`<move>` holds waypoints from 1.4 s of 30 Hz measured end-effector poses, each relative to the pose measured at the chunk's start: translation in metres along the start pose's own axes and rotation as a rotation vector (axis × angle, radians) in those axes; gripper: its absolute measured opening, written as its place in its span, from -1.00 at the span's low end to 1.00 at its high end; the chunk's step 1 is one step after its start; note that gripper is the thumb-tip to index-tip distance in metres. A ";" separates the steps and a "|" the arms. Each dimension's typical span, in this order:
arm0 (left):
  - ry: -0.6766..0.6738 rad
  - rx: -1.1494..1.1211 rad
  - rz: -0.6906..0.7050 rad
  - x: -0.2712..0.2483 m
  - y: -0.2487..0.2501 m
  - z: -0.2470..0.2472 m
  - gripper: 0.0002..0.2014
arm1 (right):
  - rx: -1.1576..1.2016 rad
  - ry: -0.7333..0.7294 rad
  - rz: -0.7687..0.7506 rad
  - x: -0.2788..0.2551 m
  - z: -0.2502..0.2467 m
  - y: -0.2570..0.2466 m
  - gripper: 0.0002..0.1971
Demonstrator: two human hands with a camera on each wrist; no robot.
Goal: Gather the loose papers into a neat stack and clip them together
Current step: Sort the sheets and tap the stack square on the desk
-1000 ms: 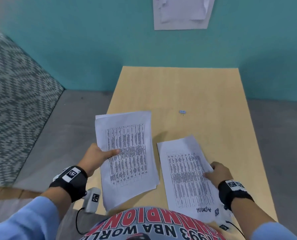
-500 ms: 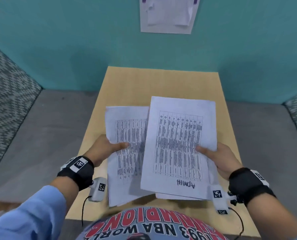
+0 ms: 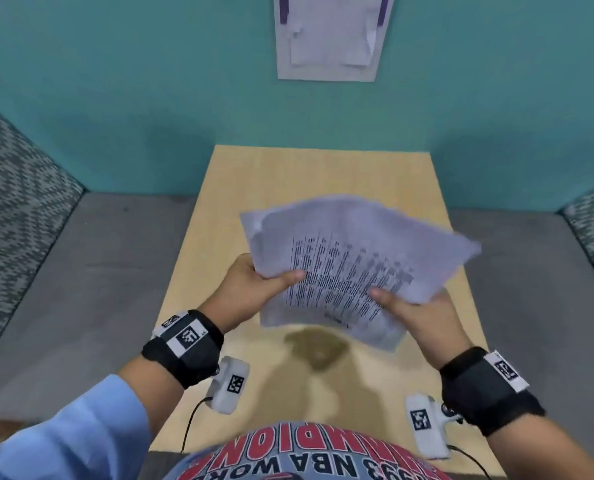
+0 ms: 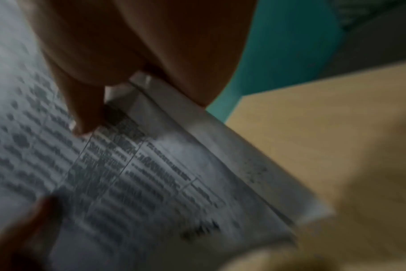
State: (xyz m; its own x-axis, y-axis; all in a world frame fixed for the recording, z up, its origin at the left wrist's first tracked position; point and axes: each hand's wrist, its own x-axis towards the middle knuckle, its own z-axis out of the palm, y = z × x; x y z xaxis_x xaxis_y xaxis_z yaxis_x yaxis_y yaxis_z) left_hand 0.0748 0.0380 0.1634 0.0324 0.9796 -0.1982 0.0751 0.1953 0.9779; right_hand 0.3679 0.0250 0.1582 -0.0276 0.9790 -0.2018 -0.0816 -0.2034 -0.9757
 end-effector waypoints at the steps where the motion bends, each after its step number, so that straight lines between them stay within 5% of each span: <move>1: -0.006 -0.016 0.002 -0.002 -0.006 0.002 -0.68 | -0.030 0.026 -0.024 -0.004 0.000 0.006 -0.68; 6: -0.063 0.195 -0.008 -0.007 -0.039 0.010 -0.77 | -0.238 0.085 0.038 -0.002 0.005 0.056 -0.82; 14: 0.064 0.041 -0.013 0.001 -0.024 0.008 -0.66 | -0.190 0.136 -0.114 0.005 0.004 0.042 -0.68; 17: -0.009 0.050 -0.038 -0.003 -0.026 0.001 -0.59 | -0.172 0.125 -0.016 0.001 0.000 0.052 -0.55; 23: 0.093 0.149 0.128 -0.006 0.003 -0.017 -0.75 | -0.132 0.134 0.084 0.002 0.000 0.059 -0.74; 25: 0.026 0.387 0.217 -0.009 0.033 -0.024 -0.76 | -0.194 0.109 0.056 0.003 0.002 0.056 -0.79; 27: -0.163 0.856 0.256 -0.013 0.061 -0.022 -0.72 | -0.247 0.064 0.012 0.001 0.007 0.048 -0.82; 29: -0.319 1.304 0.275 -0.018 0.079 -0.010 -0.68 | -0.317 -0.035 -0.110 -0.004 0.014 0.041 -0.58; 32: -0.368 1.461 0.289 -0.022 0.080 0.013 -0.82 | -0.382 -0.128 -0.215 -0.007 0.022 0.026 -0.56; 36: -0.326 1.306 0.228 -0.015 0.079 0.001 -0.91 | -0.403 -0.026 -0.172 -0.003 0.004 0.021 -0.81; 39: -0.262 0.926 0.146 -0.009 0.078 -0.028 -0.69 | -0.586 0.251 -0.068 0.000 -0.029 0.026 -0.31; 42: -0.174 0.551 -0.004 -0.011 0.073 -0.043 -0.82 | -0.188 0.111 0.168 0.001 -0.052 0.033 -0.15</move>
State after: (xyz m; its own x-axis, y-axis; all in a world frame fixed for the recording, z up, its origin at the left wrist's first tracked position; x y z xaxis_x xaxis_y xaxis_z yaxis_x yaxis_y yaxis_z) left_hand 0.0367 0.0437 0.2394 0.1910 0.9476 -0.2560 0.5824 0.1005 0.8066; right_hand 0.4175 0.0193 0.1215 0.0855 0.9291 -0.3599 0.1019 -0.3675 -0.9244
